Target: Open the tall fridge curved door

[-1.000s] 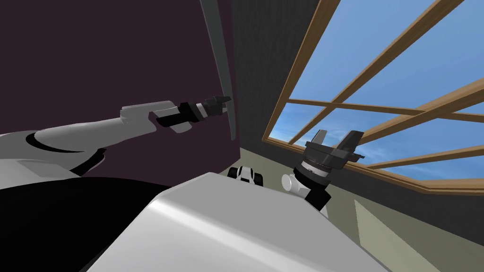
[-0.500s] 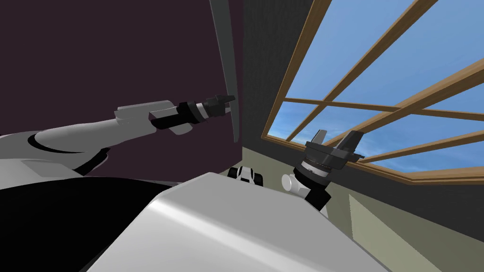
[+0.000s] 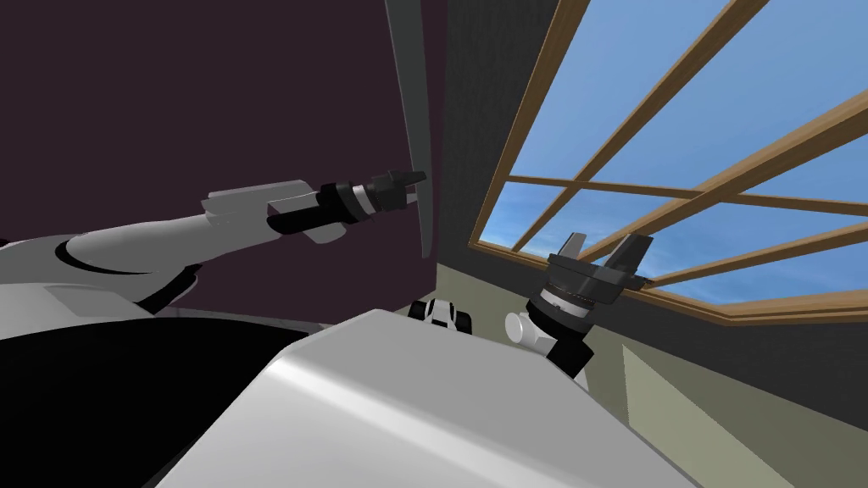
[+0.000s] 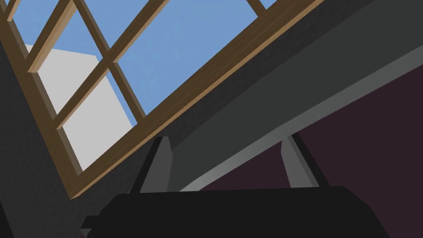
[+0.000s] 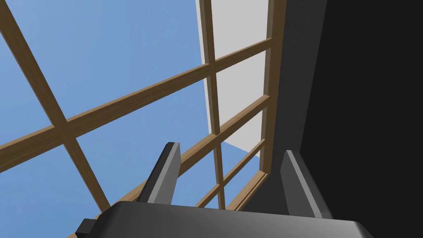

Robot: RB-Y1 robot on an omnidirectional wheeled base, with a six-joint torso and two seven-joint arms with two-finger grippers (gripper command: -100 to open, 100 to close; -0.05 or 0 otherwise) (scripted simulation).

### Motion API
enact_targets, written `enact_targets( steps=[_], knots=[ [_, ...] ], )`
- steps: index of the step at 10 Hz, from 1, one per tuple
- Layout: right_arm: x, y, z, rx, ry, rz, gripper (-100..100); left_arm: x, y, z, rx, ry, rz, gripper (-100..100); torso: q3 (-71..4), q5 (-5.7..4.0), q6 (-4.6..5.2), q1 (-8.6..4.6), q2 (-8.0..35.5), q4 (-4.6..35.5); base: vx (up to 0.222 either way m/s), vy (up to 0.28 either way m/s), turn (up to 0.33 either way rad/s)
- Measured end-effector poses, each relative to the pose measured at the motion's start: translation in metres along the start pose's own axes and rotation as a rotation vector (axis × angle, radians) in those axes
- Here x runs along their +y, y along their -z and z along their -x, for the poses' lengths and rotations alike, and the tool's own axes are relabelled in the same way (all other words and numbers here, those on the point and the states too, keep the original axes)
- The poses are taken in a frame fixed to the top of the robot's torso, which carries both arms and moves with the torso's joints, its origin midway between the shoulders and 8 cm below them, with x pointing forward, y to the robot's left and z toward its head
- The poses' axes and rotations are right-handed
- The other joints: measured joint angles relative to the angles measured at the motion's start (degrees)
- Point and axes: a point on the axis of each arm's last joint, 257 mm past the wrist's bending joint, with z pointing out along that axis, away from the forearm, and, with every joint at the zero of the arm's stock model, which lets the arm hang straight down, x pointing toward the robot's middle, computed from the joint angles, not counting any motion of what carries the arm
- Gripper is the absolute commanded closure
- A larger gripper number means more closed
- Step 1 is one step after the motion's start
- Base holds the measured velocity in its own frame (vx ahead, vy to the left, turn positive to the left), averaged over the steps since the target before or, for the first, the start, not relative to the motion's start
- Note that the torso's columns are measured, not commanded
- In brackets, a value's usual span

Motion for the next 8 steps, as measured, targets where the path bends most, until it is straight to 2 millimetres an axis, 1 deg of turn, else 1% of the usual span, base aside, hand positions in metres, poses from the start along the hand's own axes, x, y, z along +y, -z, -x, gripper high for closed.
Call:
enact_targets(
  steps=[1, 2, 4, 5, 6, 8],
  knots=[
    [0.000, 0.000, 0.000, 0.000, 0.000, 0.000, 0, -0.007, 0.001, -0.007, 0.020, 0.002, -0.012, 100, 0.01, 0.05, -0.24, 0.11, 0.04, 0.11, -0.230, 0.011, -0.032],
    [0.000, 0.000, 0.000, 0.000, 0.000, 0.000, 0, -0.014, 0.001, -0.018, 0.041, 0.007, -0.034, 100, -0.03, 0.11, -0.26, 0.27, -0.04, 0.12, -0.179, -0.015, -0.056],
    [0.000, 0.000, 0.000, 0.000, 0.000, 0.000, 0, -0.017, 0.002, -0.021, 0.050, 0.012, -0.038, 100, -0.11, 0.09, -0.36, 0.33, -0.17, 0.25, -0.061, -0.009, -0.016],
    [0.000, 0.000, 0.000, 0.000, 0.000, 0.000, 0, -0.024, 0.003, -0.025, 0.057, 0.007, -0.052, 100, 0.10, 0.07, -0.20, 0.20, 0.10, 0.19, -0.172, 0.017, -0.024],
    [0.000, 0.000, 0.000, 0.000, 0.000, 0.000, 0, -0.035, 0.000, -0.034, 0.074, 0.001, -0.078, 100, 0.37, 0.00, -0.07, -0.06, 0.46, 0.21, -0.154, -0.007, -0.070],
    [0.000, 0.000, 0.000, 0.000, 0.000, 0.000, 0, -0.038, 0.001, -0.036, 0.082, 0.002, -0.086, 100, 0.41, -0.03, -0.22, -0.12, 0.43, 0.28, -0.075, -0.006, -0.018]
  ],
)
